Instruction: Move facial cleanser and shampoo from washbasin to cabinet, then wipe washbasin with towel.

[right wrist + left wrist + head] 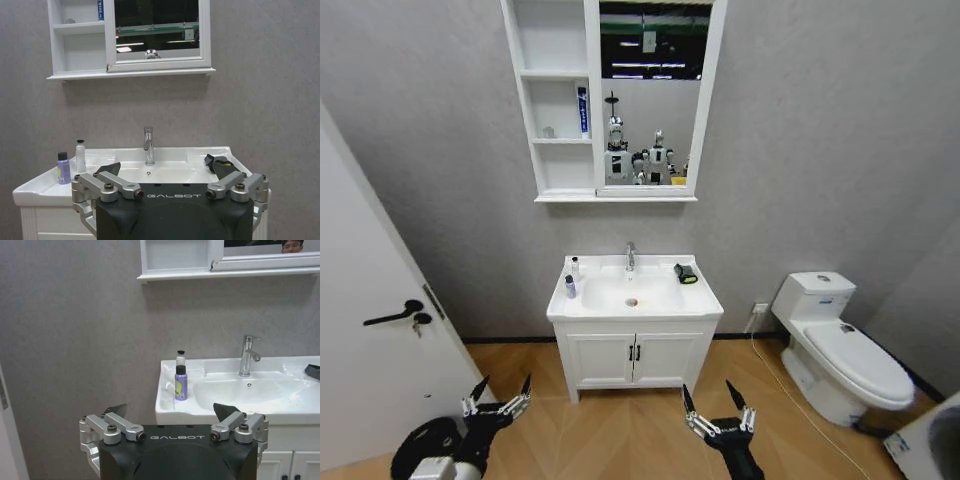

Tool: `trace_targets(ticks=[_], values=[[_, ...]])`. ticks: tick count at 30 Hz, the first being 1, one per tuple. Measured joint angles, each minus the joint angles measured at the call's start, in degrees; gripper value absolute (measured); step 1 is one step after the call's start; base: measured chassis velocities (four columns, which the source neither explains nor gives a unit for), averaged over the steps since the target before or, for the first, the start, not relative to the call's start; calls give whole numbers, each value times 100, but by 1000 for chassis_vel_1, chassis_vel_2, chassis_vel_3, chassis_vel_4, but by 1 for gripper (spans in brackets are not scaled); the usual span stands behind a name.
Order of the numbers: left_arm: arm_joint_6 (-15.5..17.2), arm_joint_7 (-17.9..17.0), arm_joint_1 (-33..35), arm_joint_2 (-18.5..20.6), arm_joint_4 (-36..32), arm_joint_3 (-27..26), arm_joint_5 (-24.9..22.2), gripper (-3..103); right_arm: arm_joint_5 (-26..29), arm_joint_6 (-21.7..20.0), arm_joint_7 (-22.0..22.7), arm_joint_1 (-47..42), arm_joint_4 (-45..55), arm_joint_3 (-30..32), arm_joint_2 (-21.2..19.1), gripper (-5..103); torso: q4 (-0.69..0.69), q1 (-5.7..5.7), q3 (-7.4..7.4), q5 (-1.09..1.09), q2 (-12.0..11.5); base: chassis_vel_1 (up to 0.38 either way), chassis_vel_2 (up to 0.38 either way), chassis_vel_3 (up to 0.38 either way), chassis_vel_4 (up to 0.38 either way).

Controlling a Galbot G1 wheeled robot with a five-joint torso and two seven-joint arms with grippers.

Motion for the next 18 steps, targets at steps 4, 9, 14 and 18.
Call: trace_targets(ticks=[4,9,14,18], values=[[1,0,-1,0,0,5,5,98,-2,4,0,-5,-5,0,-20,100,3,4,3,7,-3,-316,345,352,-350],[1,1,4,-3,1,24,26,98,-81,6,98,-16,1,9,-24,100,4,2,3,11,-2,-303,314,322,-338],[-13,2,11,17,47,102,140,98,-184,53,139,-23,-16,23,-27,100,1,6,3,6,-3,-265,250,248,-224],[-126,1,-27,118,296,296,386,98,-271,73,146,-1,-144,-30,-92,100,1,6,3,4,-3,-64,89,19,3]])
